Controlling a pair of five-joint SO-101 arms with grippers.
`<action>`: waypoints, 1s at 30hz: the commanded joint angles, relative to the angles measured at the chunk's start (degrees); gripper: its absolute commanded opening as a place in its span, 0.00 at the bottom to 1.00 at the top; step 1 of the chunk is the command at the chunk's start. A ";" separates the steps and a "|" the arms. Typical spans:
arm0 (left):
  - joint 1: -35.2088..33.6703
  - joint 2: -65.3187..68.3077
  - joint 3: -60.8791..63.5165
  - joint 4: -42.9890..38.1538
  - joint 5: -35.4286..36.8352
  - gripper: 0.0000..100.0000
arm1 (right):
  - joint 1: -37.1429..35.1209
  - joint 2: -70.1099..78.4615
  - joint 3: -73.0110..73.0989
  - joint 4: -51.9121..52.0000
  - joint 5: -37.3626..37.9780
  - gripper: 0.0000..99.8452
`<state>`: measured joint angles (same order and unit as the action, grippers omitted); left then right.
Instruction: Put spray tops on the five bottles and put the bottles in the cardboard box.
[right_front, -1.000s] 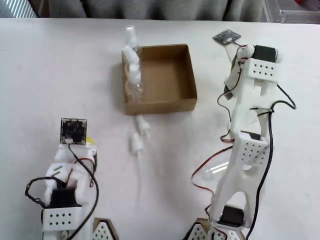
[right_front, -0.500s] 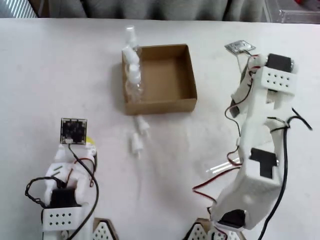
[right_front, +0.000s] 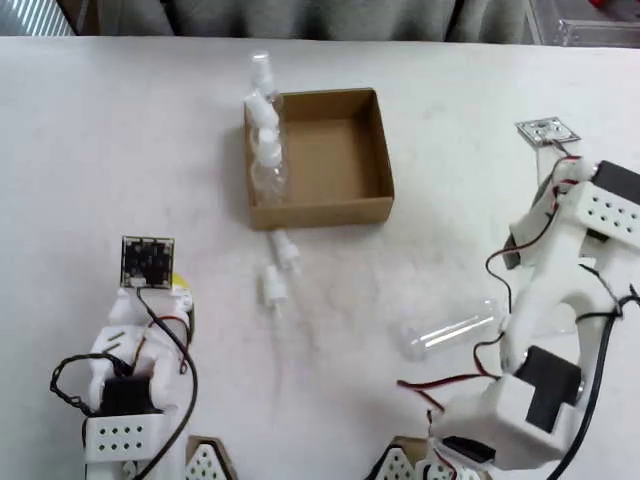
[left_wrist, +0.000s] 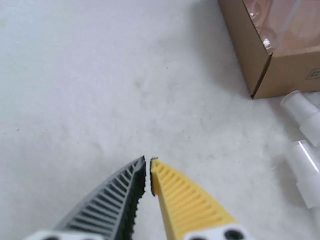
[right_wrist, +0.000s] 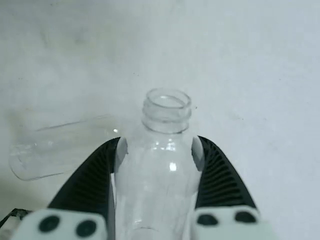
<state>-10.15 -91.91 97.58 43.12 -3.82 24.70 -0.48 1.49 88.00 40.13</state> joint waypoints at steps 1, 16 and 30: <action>-0.31 -0.57 -0.18 -0.88 0.44 0.02 | 0.48 -5.14 0.88 -0.48 0.70 0.02; -0.31 -0.57 -0.18 -0.88 0.44 0.02 | 0.84 -22.81 14.07 -9.45 -9.58 0.02; -0.40 -0.57 -0.18 -0.79 0.44 0.02 | -10.42 -34.15 40.26 -46.20 -26.02 0.02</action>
<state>-10.15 -91.91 97.58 43.12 -3.82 14.95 -30.73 39.03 50.64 14.90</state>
